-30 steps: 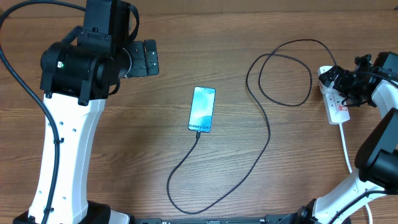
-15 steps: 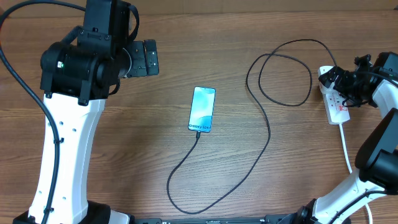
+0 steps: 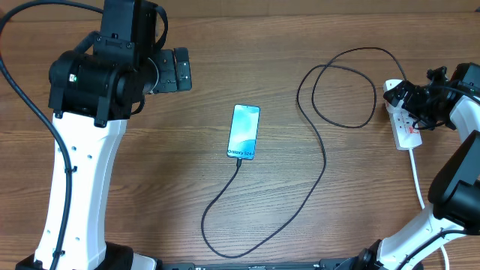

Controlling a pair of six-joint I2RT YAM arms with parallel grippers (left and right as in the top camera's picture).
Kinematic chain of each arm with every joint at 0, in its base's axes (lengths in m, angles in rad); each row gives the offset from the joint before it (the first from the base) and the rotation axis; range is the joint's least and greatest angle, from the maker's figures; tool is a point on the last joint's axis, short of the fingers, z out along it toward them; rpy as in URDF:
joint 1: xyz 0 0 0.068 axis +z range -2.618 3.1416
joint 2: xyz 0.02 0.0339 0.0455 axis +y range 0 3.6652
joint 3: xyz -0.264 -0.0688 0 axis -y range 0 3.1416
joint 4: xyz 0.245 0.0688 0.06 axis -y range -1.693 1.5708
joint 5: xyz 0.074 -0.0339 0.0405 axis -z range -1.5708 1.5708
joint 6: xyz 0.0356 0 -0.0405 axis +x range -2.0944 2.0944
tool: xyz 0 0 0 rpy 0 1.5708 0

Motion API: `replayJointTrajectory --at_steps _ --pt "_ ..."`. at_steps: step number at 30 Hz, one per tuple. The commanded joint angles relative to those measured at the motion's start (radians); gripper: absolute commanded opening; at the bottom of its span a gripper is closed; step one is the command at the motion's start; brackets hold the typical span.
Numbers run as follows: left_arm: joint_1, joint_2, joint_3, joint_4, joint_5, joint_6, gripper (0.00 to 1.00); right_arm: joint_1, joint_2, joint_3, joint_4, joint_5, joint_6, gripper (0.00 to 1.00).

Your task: Plug charger to phone and switch on socket

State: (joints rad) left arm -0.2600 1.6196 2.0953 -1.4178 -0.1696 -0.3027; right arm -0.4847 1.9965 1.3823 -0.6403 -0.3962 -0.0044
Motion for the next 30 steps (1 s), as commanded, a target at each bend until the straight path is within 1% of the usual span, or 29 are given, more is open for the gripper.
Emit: replayJointTrajectory --at_steps 1,10,12,18,30 --pt "-0.004 0.008 0.004 0.0 -0.017 0.019 1.0 0.024 0.037 0.003 0.005 -0.061 -0.005 1.0" --pt "-0.004 0.008 0.004 0.001 -0.017 0.019 1.0 0.027 0.047 0.003 0.026 -0.058 -0.011 1.0" --pt "-0.004 0.008 0.004 0.001 -0.017 0.019 1.0 0.027 0.047 0.003 0.039 -0.045 -0.031 1.0" --pt "-0.004 0.008 0.004 0.0 -0.017 0.019 1.0 0.027 0.047 0.003 0.066 0.017 -0.031 1.0" --pt "-0.004 0.008 0.004 0.0 -0.017 0.019 1.0 0.028 0.047 0.003 0.046 0.01 -0.023 1.0"
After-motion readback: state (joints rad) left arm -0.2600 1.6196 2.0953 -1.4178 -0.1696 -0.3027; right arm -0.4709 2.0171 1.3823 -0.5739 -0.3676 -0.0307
